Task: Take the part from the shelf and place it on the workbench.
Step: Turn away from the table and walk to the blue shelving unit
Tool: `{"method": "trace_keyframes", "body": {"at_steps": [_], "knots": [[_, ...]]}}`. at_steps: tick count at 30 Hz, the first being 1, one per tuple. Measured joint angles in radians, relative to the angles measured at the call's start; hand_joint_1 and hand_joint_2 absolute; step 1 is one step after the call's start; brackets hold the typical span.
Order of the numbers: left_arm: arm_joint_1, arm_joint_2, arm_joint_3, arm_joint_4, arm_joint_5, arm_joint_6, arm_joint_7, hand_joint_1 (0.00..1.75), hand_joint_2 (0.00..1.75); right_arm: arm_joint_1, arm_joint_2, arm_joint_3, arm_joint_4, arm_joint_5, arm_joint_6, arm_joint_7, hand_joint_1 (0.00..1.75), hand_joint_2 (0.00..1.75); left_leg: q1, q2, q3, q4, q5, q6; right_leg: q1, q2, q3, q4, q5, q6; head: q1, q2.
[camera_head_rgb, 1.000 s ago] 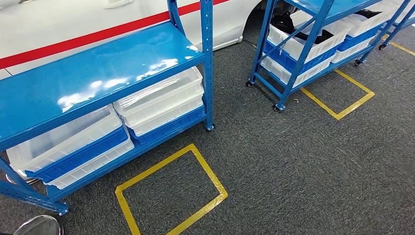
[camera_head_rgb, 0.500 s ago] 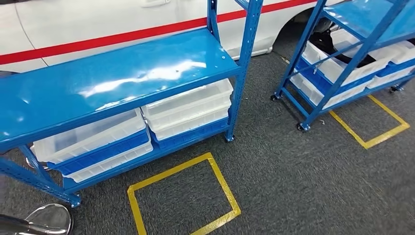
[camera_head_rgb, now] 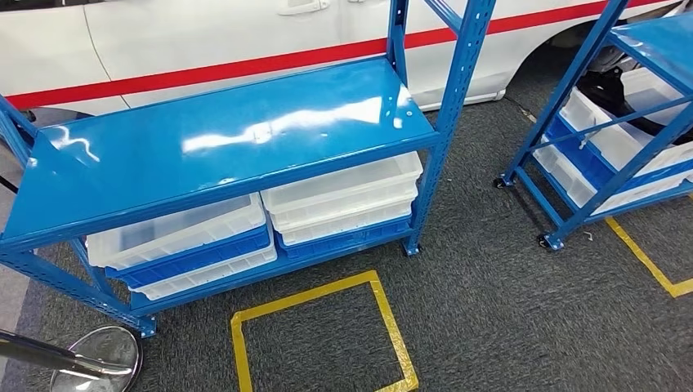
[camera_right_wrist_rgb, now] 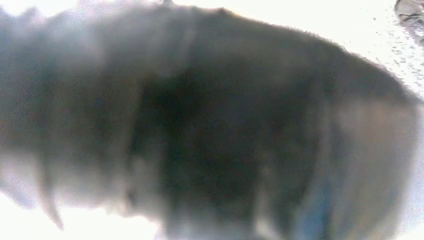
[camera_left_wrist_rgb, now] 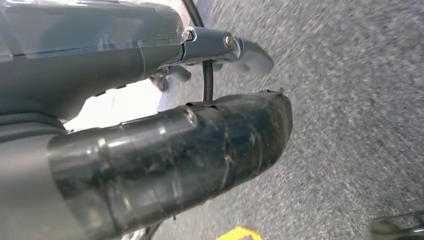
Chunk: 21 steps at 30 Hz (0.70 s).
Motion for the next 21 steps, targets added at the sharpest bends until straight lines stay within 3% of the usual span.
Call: {"method": "trace_keyframes", "body": {"at_steps": [2, 4, 5, 9, 13, 21], "knots": [[0.007, 0.0, 0.001, 0.0, 0.005, -0.001, 0.005, 0.0, 0.0, 0.0, 0.0, 0.0, 0.001, -0.016, 0.002, 0.011, 0.0, 0.0, -0.006, 0.007, 0.031, -0.123, 0.094, 0.016, 0.004, -0.007, 0.023, 0.0, -0.016, 0.002, 0.001, 0.0], [0.012, -0.002, 0.002, 0.001, 0.006, -0.003, 0.011, 0.0, 0.0, 0.0, 0.0, -0.001, 0.002, -0.028, 0.006, 0.03, 0.0, 0.0, -0.014, 0.015, 0.053, -0.202, 0.141, 0.033, 0.006, -0.011, 0.033, 0.001, -0.03, 0.009, 0.001, 0.0], [0.015, -0.004, 0.002, 0.001, 0.006, -0.003, 0.014, 0.0, 0.0, 0.0, -0.001, -0.001, 0.003, -0.03, 0.006, 0.036, 0.0, 0.0, -0.015, 0.018, 0.058, -0.213, 0.146, 0.034, 0.009, -0.012, 0.035, 0.002, -0.037, 0.012, 0.001, 0.0], [0.019, -0.013, 0.004, 0.003, 0.006, -0.003, 0.018, 0.0, 0.0, 0.001, -0.004, -0.002, 0.003, -0.031, 0.006, 0.041, 0.0, 0.0, -0.015, 0.016, 0.065, -0.219, 0.154, 0.02, 0.01, -0.013, 0.041, -0.003, -0.046, 0.007, 0.001, 0.0], [0.017, -0.017, 0.006, 0.003, 0.006, -0.003, 0.019, 0.0, 0.0, 0.001, -0.005, -0.002, 0.003, -0.033, 0.006, 0.041, 0.0, 0.0, -0.016, 0.016, 0.068, -0.219, 0.146, 0.029, 0.009, -0.013, 0.049, -0.014, -0.048, 0.012, 0.001, 0.0], [0.017, -0.025, 0.02, 0.004, 0.04, 0.021, 0.013, 0.0, 0.0, 0.007, -0.007, -0.022, 0.003, -0.085, 0.032, 0.045, 0.0, 0.0, -0.016, 0.016, 0.07, -0.219, 0.142, 0.033, 0.006, -0.013, 0.052, -0.02, -0.047, 0.021, 0.001, 0.0]]}}
